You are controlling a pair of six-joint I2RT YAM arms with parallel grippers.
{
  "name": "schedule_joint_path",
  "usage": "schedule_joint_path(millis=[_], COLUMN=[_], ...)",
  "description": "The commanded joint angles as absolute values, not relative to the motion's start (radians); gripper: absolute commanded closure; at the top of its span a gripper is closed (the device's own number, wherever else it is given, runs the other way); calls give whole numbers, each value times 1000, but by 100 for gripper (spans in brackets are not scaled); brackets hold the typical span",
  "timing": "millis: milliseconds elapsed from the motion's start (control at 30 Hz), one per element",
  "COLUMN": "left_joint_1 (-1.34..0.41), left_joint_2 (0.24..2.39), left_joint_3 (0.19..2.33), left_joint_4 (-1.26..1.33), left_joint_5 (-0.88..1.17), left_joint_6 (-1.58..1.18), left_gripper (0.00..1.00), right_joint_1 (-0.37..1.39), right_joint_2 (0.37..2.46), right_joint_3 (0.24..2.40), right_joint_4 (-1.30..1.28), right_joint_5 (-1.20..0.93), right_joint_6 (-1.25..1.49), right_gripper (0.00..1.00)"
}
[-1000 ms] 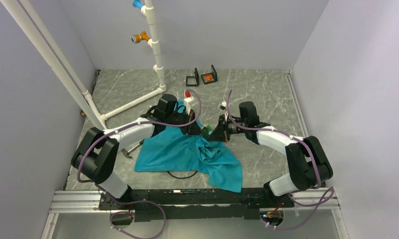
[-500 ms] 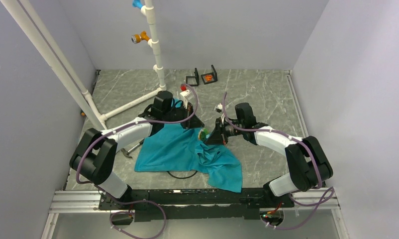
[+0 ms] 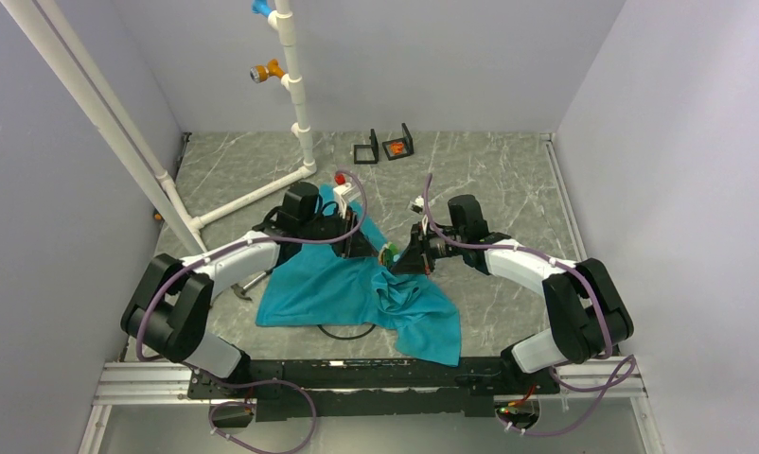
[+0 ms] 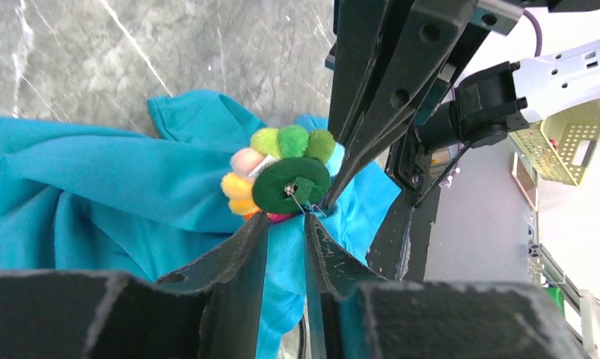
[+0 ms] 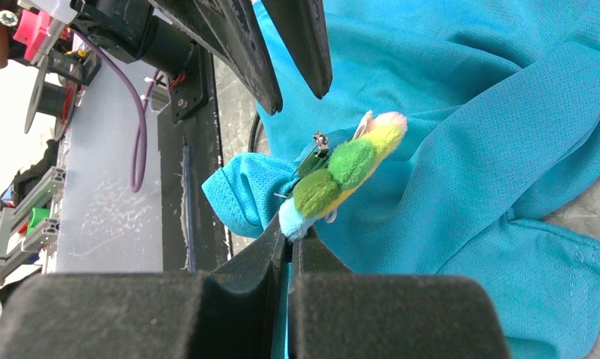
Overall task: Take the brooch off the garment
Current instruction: Remove the brooch from the clothes.
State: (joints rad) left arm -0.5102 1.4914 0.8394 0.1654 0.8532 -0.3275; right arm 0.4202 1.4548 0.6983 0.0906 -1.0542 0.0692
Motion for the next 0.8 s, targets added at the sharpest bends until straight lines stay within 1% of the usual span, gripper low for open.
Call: schedule_joint_path(millis=[0,300,567,767], left_joint_1=[-532,-602,-602,-572], left_joint_2=[1475,1538,1561,1546], left_joint_3=[844,888,875,850], left_joint_4=[142,142,158,172], left_joint_5=[876,854,848,849], left_joint_6=[-301,-315,-345,-356], left_gripper=[70,70,75,77], right_joint_1=[417,417,417,417], right_joint_2=[1431,1428,1421,1420], right_joint_3=[716,716,712,711], right_joint_4=[119,123,120,118], right_joint_5=[-1057,-1061,-1071,-1074], right_joint_6=[62,67,60,59], right_gripper=[100,100,100,100])
